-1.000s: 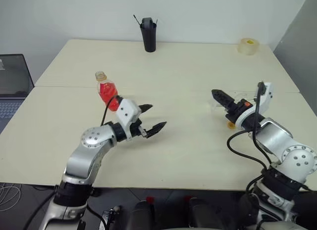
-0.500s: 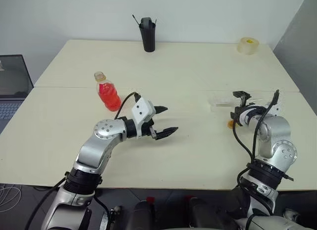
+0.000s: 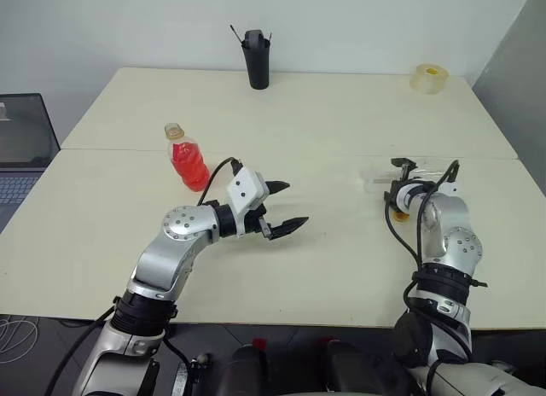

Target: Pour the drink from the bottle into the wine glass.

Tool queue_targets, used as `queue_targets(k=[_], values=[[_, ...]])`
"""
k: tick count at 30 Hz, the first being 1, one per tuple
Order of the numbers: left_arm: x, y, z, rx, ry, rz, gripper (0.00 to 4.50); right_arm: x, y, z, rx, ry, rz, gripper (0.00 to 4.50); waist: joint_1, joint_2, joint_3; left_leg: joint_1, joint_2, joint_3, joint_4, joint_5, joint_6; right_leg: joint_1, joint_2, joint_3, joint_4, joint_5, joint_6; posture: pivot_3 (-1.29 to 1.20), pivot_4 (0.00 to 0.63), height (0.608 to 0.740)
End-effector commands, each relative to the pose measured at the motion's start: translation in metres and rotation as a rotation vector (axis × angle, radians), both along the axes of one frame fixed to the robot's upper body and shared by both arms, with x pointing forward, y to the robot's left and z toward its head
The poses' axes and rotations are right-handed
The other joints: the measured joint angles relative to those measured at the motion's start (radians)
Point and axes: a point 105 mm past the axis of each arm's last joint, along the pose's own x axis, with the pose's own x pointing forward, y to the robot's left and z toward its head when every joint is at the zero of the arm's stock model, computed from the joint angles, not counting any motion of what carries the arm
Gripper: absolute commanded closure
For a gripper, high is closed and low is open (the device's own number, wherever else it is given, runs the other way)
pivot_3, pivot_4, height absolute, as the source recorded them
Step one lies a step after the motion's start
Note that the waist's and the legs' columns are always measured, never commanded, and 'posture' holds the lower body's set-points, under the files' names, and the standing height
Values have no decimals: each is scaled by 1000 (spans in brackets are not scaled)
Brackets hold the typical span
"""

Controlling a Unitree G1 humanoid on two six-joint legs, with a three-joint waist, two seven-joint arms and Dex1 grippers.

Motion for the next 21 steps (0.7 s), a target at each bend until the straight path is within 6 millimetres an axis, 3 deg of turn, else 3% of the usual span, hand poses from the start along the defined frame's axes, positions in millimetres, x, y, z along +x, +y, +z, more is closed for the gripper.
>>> queue_targets(k=[1, 10, 13, 21], values=[[-1, 5, 11, -2, -48, 19, 75, 9, -9, 13, -3, -66, -38, 0, 0, 0, 0, 0, 0, 0, 0, 0, 0, 0, 0, 0, 0, 0, 0, 0, 150, 740], [-3, 7, 14, 4, -52, 38, 75, 26, -17, 17, -19, -101, -51, 0, 0, 0, 0, 1, 0, 2, 0, 0, 0, 0, 0, 0, 0, 0, 0, 0, 150, 740], [-4, 8, 14, 6, -52, 45, 0, 26, -22, 10, -42, -77, -63, 622, 0, 0, 0, 1, 0, 2, 0, 0, 0, 0, 0, 1, 0, 0, 0, 0, 150, 740], [-4, 8, 15, 8, -52, 50, 0, 24, -20, 11, -84, -88, -55, 3456, 0, 1, 0, 1, 0, 2, 0, 0, 0, 0, 0, 1, 0, 0, 0, 0, 150, 740]])
